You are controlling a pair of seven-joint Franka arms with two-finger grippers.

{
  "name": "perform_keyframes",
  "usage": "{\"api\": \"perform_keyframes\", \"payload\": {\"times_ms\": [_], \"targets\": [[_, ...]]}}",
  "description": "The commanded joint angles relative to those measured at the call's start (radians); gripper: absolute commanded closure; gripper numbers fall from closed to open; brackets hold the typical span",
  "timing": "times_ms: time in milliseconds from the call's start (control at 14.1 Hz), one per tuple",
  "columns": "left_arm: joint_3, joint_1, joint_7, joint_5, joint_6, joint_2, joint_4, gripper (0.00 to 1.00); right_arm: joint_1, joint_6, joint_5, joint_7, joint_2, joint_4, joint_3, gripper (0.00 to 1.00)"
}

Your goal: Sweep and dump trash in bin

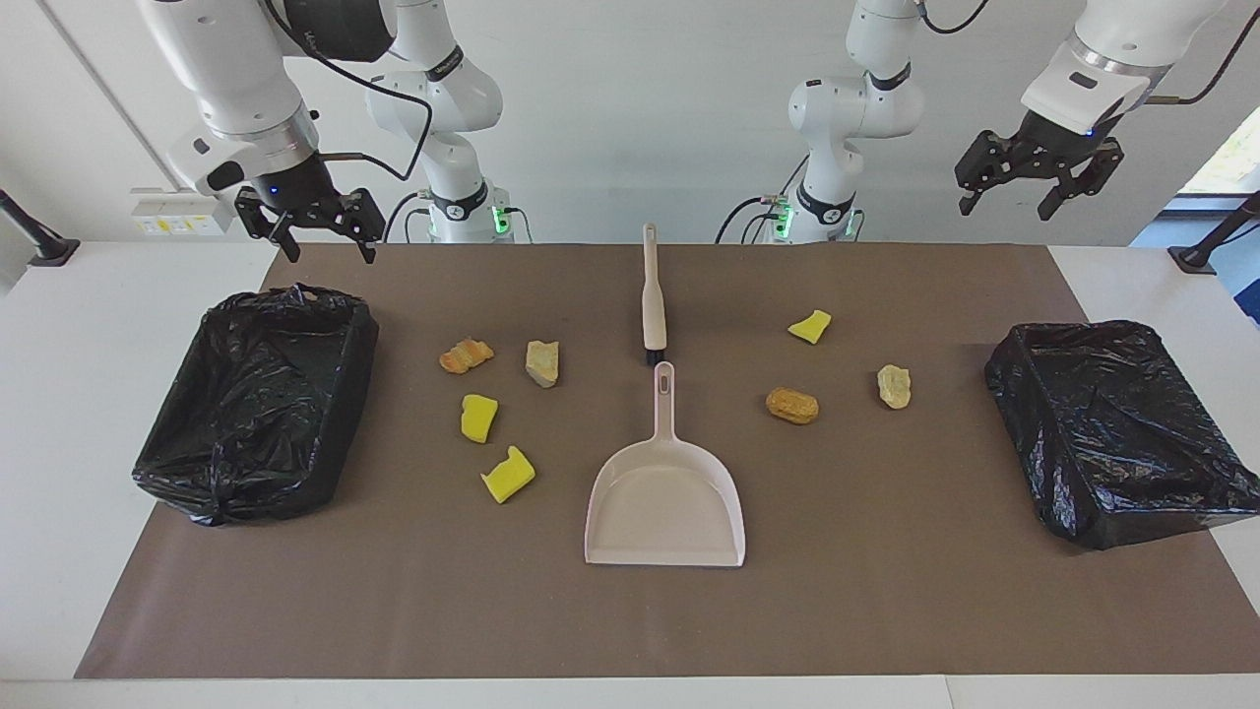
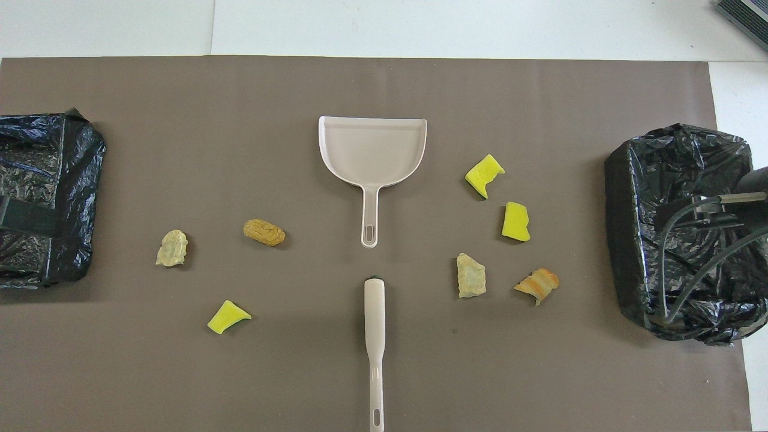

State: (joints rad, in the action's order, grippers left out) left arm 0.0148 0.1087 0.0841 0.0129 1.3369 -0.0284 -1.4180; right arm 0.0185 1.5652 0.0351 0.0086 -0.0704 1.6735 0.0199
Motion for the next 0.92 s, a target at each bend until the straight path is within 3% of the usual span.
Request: {"api": "perform_keyframes", "payload": {"times_ms": [0, 850], "targets": [[-0.007, -0.010, 0.005, -0.005, -0.019, 0.004, 0.017, 0.00, -0.012, 0.006, -0.004, -0.029, 0.006, -0.009, -0.003, 0.00], [-0.016, -0.003, 0.003, -0.007, 0.021, -0.011, -0.001, 0.00, -0.012, 0.006, -0.004, -0.029, 0.006, -0.009, -0.003, 0.00]]}}
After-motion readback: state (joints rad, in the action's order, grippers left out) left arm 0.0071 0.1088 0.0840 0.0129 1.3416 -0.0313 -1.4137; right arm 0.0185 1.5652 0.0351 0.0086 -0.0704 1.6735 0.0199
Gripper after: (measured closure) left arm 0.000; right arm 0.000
